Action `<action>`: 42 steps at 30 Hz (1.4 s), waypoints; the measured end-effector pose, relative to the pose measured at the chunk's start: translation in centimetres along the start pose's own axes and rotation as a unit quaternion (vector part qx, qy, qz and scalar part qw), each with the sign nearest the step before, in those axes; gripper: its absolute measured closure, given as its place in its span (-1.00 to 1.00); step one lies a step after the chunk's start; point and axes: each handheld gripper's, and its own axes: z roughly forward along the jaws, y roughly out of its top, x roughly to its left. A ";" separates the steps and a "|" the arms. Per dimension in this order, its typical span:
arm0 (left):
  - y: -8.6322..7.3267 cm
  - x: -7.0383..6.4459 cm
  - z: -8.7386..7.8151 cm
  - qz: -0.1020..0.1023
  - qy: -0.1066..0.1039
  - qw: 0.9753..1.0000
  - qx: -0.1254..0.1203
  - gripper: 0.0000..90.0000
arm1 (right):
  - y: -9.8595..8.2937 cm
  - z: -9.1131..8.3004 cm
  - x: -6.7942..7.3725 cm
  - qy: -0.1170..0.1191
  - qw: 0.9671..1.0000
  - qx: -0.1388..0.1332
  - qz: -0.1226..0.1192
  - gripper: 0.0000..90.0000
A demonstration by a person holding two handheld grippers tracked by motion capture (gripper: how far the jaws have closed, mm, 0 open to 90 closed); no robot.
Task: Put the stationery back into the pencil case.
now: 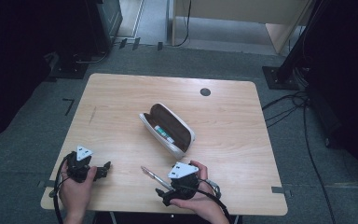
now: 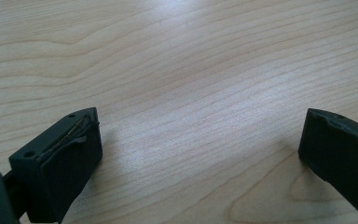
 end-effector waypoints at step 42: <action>0.0 0.0 0.0 0.000 0.000 1.000 0.000 -1.00 | -2.9 0.4 0.4 -0.022 0.999 0.038 -0.022 0.76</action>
